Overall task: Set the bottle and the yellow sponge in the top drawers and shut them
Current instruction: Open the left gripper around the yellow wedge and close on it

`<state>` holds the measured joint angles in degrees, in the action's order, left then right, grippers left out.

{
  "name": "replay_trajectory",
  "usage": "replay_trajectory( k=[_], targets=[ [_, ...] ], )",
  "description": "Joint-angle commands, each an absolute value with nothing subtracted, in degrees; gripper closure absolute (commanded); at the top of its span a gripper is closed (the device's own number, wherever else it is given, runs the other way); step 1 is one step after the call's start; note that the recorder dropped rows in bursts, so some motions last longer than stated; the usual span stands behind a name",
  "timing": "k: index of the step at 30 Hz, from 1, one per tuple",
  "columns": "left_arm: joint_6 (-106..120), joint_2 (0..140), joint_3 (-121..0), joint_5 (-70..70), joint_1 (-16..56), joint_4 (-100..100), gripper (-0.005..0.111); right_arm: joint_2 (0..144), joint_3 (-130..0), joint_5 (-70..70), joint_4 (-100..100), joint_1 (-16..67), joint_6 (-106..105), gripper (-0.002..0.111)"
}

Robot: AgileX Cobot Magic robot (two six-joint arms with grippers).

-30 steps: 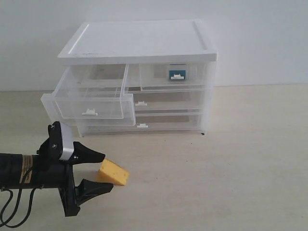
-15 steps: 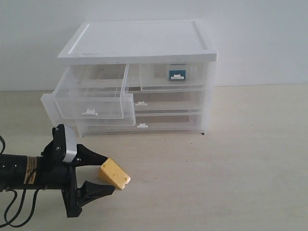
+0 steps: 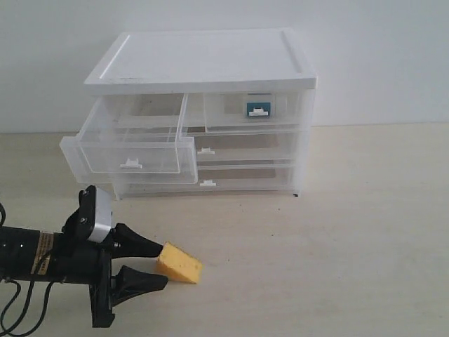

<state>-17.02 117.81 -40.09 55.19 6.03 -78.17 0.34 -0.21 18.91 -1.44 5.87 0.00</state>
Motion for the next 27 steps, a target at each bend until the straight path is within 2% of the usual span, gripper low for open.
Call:
replay_trajectory(
  k=[1, 6, 10, 14, 24, 27],
  targets=[
    [-22.55, 117.96, -40.24, 56.91, 5.86, -82.35, 0.057, 0.00, 0.00, 18.38, -1.78, 5.79, 0.00, 0.107],
    [-23.18, 117.96, -39.89, 56.79, 5.86, -82.54, 0.055, 0.00, 0.00, 18.38, -1.78, 5.79, 0.00, 0.107],
    [-23.18, 117.96, -39.89, 56.54, 5.86, -78.66, 0.039, 0.00, 0.00, 18.38, -1.78, 5.79, 0.00, 0.107],
    [-22.70, 117.96, -39.89, 55.18, 5.86, -75.65, 0.029, 0.00, 0.00, 18.38, -1.78, 5.79, 0.00, 0.107],
    [-20.36, 118.49, -40.01, 57.40, 5.99, -74.14, 0.029, 0.00, 0.00, 18.38, -1.78, 5.79, 0.00, 0.107],
    [-19.54, 118.49, -40.01, 56.00, 8.07, -73.66, 0.029, 0.00, 0.00, 18.38, -1.78, 5.79, 0.00, 0.107]
  ],
)
